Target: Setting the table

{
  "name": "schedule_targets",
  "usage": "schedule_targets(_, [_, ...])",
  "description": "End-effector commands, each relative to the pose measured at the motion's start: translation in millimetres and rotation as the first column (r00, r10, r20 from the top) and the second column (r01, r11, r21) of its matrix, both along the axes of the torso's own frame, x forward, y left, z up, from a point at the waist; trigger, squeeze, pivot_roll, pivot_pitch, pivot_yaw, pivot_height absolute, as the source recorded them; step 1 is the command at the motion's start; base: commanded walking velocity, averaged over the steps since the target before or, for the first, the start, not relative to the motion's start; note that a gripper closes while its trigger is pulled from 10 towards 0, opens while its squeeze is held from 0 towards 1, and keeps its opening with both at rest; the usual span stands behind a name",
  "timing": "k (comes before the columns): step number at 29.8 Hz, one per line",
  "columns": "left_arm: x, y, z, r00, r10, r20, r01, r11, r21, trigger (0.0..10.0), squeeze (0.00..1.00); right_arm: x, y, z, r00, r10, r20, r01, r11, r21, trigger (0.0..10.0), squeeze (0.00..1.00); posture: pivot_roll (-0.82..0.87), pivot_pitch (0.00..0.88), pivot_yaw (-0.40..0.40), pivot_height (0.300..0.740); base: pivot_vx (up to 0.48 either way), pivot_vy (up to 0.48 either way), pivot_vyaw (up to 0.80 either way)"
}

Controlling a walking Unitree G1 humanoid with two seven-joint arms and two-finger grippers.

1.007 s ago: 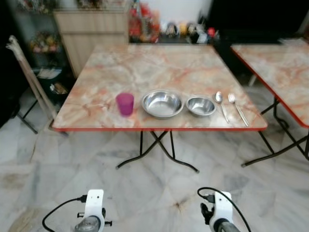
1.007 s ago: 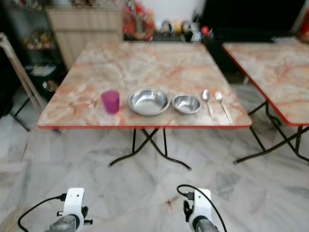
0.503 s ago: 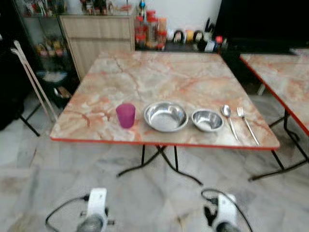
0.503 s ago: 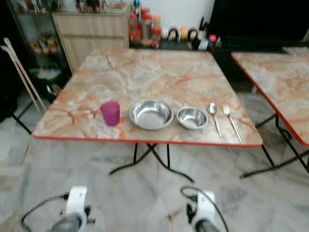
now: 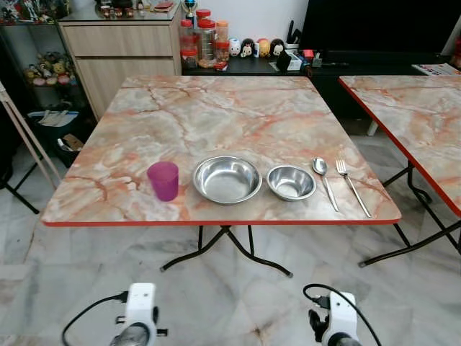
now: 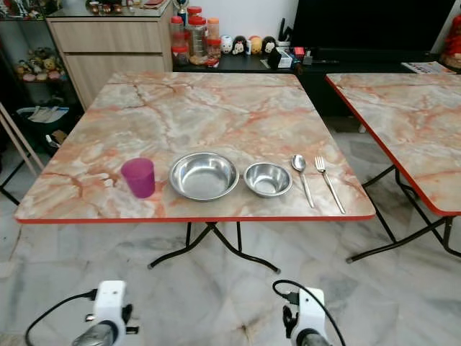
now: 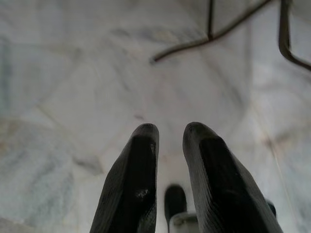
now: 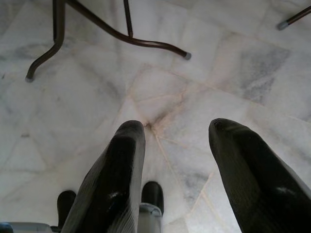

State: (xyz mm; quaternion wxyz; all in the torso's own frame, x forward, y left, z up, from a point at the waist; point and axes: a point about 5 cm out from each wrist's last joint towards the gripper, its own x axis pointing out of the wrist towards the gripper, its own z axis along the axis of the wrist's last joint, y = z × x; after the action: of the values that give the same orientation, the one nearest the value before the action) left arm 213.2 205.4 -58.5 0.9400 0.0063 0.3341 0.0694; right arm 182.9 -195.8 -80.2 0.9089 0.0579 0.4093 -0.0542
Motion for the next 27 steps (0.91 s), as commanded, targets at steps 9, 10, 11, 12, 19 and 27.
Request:
schedule_targets(9, [28.1, 10.3, 45.3, 0.935, 0.029, 0.354, -0.039, 0.999, 0.022, 10.0, 1.00, -0.3, -0.6, -0.1, 1.000, 0.021, -0.006, -0.021, 1.000, -0.010, 10.0, 0.00, 0.06, 0.000, -0.053, 0.728, 0.000, 0.000, 0.00])
schedule_targets(10, [33.8, 7.5, 54.3, 0.916, 0.018, 0.401, -0.027, 0.999, 0.019, 10.0, 1.00, 0.4, -0.1, 0.2, 1.000, 0.022, -0.004, -0.022, 1.000, -0.009, 10.0, 0.00, 0.06, 0.000, -0.053, 0.728, 0.000, 0.000, 0.00])
schedule_targets(11, [36.9, 5.6, 59.8, 0.903, 0.009, 0.429, -0.019, 1.000, 0.018, 10.0, 1.00, 0.8, 0.2, 0.3, 1.000, 0.023, -0.003, -0.023, 1.000, -0.009, 10.0, 0.00, 0.06, 0.000, -0.053, 0.728, 0.000, 0.000, 0.00])
schedule_targets(12, [42.1, 0.0, 68.5, 0.883, -0.020, 0.469, 0.011, 1.000, 0.022, 10.0, 1.00, 1.4, 1.0, 0.5, 1.000, 0.025, -0.002, -0.025, 1.000, -0.007, 10.0, 0.00, 0.06, 0.000, -0.052, 0.728, 0.000, 0.000, 0.00])
schedule_targets(19, [58.4, -16.5, 98.8, 0.810, -0.039, 0.585, 0.056, 0.998, -0.011, 10.0, 1.00, 2.7, 2.1, 1.0, 1.000, 0.018, 0.003, -0.018, 1.000, -0.004, 10.0, 0.00, 0.05, 0.000, -0.045, 0.728, 0.000, 0.000, 0.00])
schedule_targets(27, [61.5, -27.5, 124.5, 0.754, -0.059, 0.654, 0.113, 0.993, -0.041, 10.0, 1.00, 1.2, 0.0, 0.6, 1.000, 0.006, 0.002, -0.006, 1.000, -0.004, 10.0, 0.00, 0.05, 0.000, -0.047, 0.728, 0.000, 0.000, 0.00])
